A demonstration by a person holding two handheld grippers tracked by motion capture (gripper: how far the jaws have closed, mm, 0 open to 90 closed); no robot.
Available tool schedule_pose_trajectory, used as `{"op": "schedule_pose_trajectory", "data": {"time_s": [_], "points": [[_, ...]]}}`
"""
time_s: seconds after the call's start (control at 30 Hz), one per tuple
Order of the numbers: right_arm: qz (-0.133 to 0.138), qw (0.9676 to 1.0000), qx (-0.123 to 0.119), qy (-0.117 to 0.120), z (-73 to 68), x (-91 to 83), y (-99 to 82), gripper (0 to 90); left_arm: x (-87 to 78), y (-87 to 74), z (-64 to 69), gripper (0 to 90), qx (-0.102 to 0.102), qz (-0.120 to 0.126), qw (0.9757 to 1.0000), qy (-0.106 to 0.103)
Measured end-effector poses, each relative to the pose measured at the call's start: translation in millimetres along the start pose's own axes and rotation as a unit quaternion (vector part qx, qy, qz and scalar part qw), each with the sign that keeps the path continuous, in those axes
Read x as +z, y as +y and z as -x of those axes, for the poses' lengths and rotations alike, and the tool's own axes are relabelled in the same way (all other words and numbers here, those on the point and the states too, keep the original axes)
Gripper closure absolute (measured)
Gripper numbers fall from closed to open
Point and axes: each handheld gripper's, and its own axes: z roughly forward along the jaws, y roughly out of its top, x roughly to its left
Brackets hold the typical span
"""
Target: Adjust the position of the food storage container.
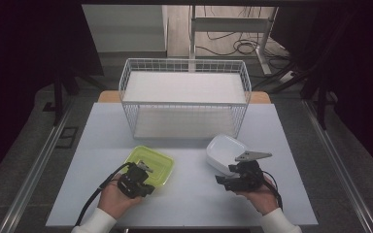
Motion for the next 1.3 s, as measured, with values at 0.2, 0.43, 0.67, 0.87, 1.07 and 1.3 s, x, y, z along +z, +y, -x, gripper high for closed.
{"op": "schedule_pose_trajectory", "data": {"time_s": [0.2,0.43,0.67,0.87,1.07,1.3], "points": [[0.0,1.0,0.0,-0.001,0.8,-0.5,0.1,30.8,6.8,8.1,1.0,90.0,-0.008,0.002,1.0,-0.002],[-0.001,1.0,0.0,-0.002,0.9,-0.3,0.0,30.8,12.9,16.7,2.6,90.0,-0.016,0.007,0.9998,-0.002],[0.001,1.0,-0.001,-0.001,1.4,-0.3,-0.3,30.9,17.2,21.2,2.6,90.0,-0.023,0.014,0.9996,0.009],[0.0,1.0,-0.001,-0.002,1.3,-0.6,-0.4,30.7,7.2,15.4,3.9,90.0,-0.02,0.023,0.9995,-0.001],[0.004,1.0,0.001,-0.003,2.0,-2.2,-0.6,30.8,-35.6,1.1,-21.2,90.0,-0.055,0.073,0.9958,0.008],[0.006,1.0,0.003,-0.004,2.3,-1.8,0.5,30.9,-67.2,-11.6,-77.9,90.0,-0.125,0.112,0.9837,0.064]]}}
